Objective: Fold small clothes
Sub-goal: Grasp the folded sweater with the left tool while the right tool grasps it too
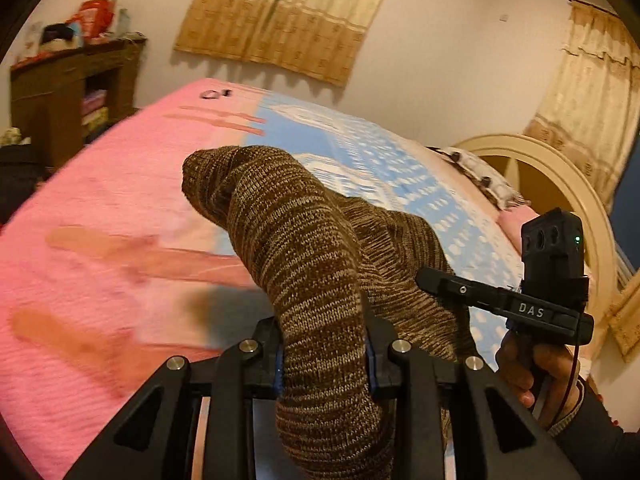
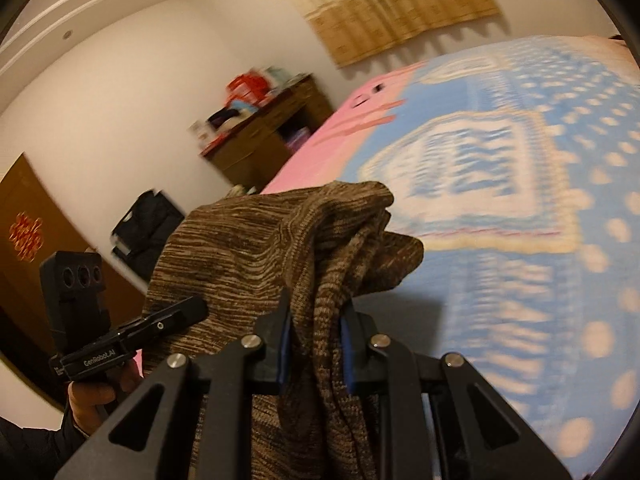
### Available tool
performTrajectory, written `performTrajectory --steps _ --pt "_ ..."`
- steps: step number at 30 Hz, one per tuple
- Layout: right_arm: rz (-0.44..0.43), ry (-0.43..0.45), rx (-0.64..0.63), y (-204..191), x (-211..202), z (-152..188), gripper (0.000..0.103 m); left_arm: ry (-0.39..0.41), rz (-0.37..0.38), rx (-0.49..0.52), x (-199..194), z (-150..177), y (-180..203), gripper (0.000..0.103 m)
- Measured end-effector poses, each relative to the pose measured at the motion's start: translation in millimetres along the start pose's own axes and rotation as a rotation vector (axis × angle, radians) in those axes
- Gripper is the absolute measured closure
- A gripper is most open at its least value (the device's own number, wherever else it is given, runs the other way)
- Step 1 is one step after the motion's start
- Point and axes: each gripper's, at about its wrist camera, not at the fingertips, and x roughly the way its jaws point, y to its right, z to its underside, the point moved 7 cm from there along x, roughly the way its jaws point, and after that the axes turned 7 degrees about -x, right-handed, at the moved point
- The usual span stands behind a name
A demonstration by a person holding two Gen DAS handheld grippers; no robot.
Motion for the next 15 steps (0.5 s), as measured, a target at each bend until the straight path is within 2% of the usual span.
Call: performTrajectory --steps 6,10,15 --pt "-0.089 -0.055 -0.024 -48.9 58.8 6.1 0.080 0.018 -0.073 -0.020 -26.7 0.4 -37.4 0.074" --pt "-0.113 -0.083 -0.048 -74.2 85.6 6.0 0.080 0.020 -0.090 -0.045 -36.7 1.0 -60.1 0.074" --pt "-0.127 -0.102 -0.066 -87.7 107.3 3.2 0.080 0.007 -0.086 -0.091 -38.2 4.6 -80.7 0.074"
